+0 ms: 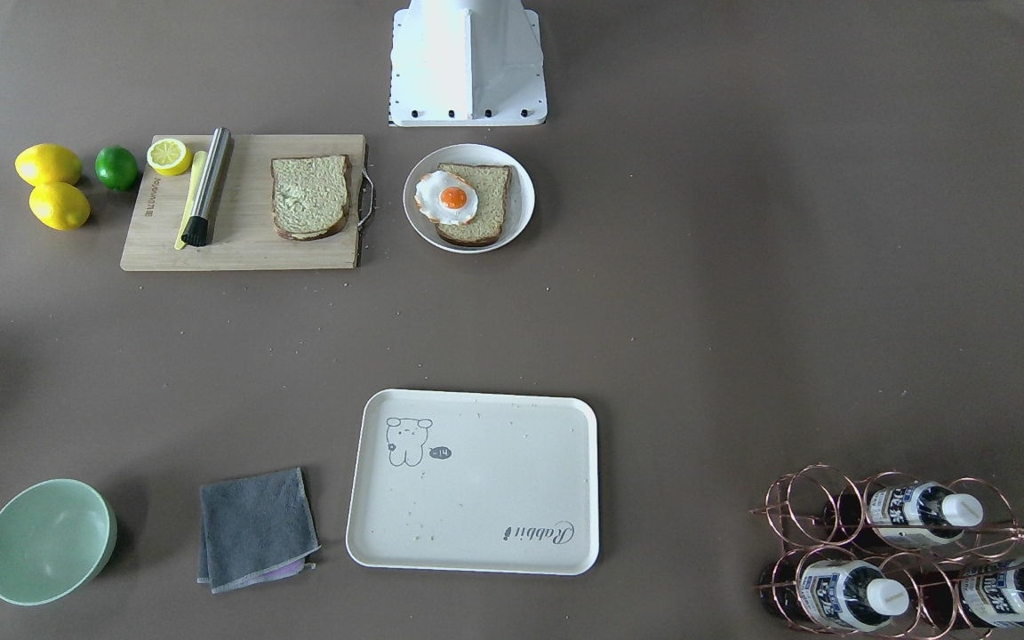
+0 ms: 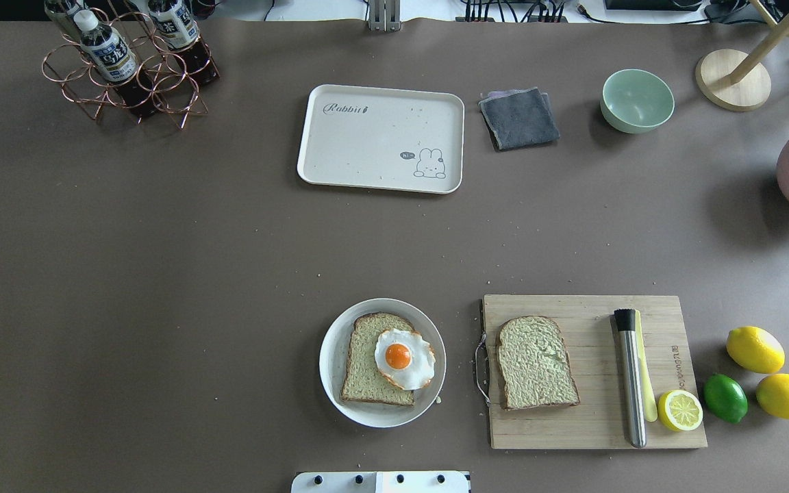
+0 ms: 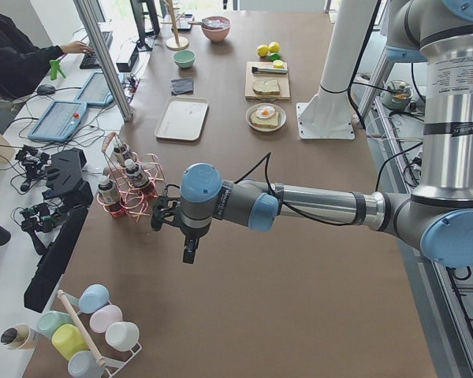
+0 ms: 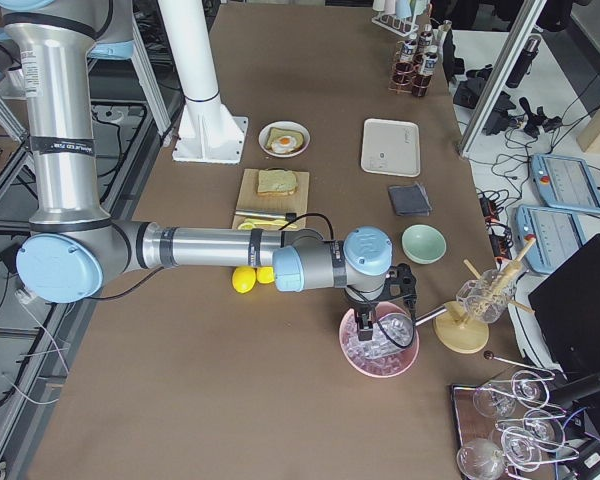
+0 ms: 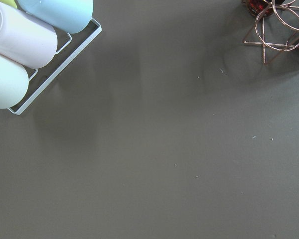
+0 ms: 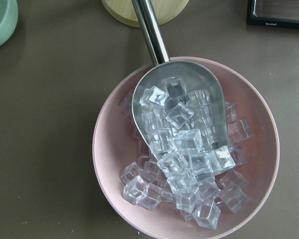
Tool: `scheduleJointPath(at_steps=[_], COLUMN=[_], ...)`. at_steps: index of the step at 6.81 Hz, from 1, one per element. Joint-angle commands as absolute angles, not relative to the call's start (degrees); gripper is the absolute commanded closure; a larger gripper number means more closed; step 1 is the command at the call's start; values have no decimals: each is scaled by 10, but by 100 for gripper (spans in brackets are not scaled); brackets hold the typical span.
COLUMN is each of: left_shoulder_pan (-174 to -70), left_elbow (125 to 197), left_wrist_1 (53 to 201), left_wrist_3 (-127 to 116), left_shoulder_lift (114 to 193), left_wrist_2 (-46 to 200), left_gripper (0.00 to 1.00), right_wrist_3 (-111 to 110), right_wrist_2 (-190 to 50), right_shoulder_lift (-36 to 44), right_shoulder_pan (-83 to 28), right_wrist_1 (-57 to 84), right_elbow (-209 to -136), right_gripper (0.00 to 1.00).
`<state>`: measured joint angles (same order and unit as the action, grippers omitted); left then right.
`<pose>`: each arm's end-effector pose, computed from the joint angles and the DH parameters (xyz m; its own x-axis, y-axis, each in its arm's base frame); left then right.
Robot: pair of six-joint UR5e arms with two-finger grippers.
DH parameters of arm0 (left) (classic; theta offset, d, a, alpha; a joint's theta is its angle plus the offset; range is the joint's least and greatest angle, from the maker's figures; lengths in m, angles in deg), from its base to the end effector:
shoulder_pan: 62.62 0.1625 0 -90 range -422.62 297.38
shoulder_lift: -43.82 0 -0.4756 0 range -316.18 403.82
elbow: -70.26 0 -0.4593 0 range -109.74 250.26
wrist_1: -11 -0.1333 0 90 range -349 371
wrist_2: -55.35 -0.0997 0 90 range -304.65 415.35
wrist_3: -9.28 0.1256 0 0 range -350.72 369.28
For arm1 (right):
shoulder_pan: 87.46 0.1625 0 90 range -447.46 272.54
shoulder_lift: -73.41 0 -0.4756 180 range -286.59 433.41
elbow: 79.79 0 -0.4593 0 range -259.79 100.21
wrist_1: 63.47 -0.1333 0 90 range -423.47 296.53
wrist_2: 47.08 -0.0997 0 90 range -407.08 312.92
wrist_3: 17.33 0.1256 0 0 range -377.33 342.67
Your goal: Make sandwich and place on tray
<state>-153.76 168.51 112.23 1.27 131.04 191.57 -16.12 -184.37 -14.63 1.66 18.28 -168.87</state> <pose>-0.0536 -0.5537 0.6483 0.6864 0.0583 -0.7248 0.1158 0.9753 0.1882 0.0320 -0.5882 0.6975 0.6766 -0.1082 0.7284 0.0009 0.9893 0.1461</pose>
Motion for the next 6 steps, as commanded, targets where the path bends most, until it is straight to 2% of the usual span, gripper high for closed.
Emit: scheduleJointPath(at_steps=[1,6], left_shoulder_pan=[-1538,-1538], left_elbow=[1685,1689], left_wrist_1=[1122,1130], left_wrist_3=[13,11], left_shoulder_lift=[1307,1300], left_wrist_2=[1916,1916], left_gripper=[2,2], right_wrist_3=[-160,-159], right_wrist_2=[-1844,-1844], right_shoulder_lift=[-147,-147], right_shoulder_pan=[17,17], right_wrist_1=[183,183], right_elbow=[-1689,-1689], right_gripper=[0,0])
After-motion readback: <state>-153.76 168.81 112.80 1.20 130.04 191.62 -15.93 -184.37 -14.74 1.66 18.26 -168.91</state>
